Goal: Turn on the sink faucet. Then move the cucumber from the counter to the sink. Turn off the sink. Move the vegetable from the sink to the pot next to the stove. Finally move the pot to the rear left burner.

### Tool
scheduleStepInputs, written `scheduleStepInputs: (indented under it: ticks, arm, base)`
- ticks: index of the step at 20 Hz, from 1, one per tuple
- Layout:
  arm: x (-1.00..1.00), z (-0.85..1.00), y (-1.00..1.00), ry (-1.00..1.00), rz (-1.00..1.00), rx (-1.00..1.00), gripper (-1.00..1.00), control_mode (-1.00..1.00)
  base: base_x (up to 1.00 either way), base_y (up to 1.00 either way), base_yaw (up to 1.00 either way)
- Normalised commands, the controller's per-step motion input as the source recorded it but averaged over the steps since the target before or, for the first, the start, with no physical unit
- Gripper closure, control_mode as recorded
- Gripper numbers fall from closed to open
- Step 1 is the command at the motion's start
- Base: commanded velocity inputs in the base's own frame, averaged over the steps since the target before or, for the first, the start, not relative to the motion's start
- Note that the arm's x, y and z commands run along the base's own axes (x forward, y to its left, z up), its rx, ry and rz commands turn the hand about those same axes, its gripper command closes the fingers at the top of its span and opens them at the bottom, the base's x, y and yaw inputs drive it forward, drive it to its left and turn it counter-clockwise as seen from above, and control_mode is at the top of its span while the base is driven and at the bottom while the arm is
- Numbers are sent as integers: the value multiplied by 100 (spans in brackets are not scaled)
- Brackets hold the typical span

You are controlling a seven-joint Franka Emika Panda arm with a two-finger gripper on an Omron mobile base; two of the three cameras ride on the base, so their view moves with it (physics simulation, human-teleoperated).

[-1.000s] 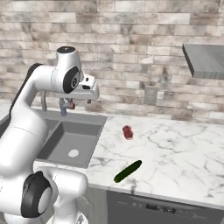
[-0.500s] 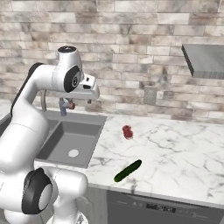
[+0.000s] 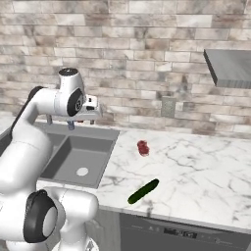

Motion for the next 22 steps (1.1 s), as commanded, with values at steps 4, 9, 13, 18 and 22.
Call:
scheduleStepInputs:
  ticks: [4,9,13,18,22]
  arm:
    - [17,-46,9,-19,36,6,-100,-100]
    - [2,-26,0,-14,34,9,-100,-100]
    - [18,-18,0,-11,19,13,-100,-100]
    - [37,-3,2,-7,14,10,-100,-100]
    - [45,0,7,-4,10,7,-100,-100]
  base:
    - [0,0,0]
    - [0,0,0]
    - [0,0,0]
    - [0,0,0]
    - [0,0,0]
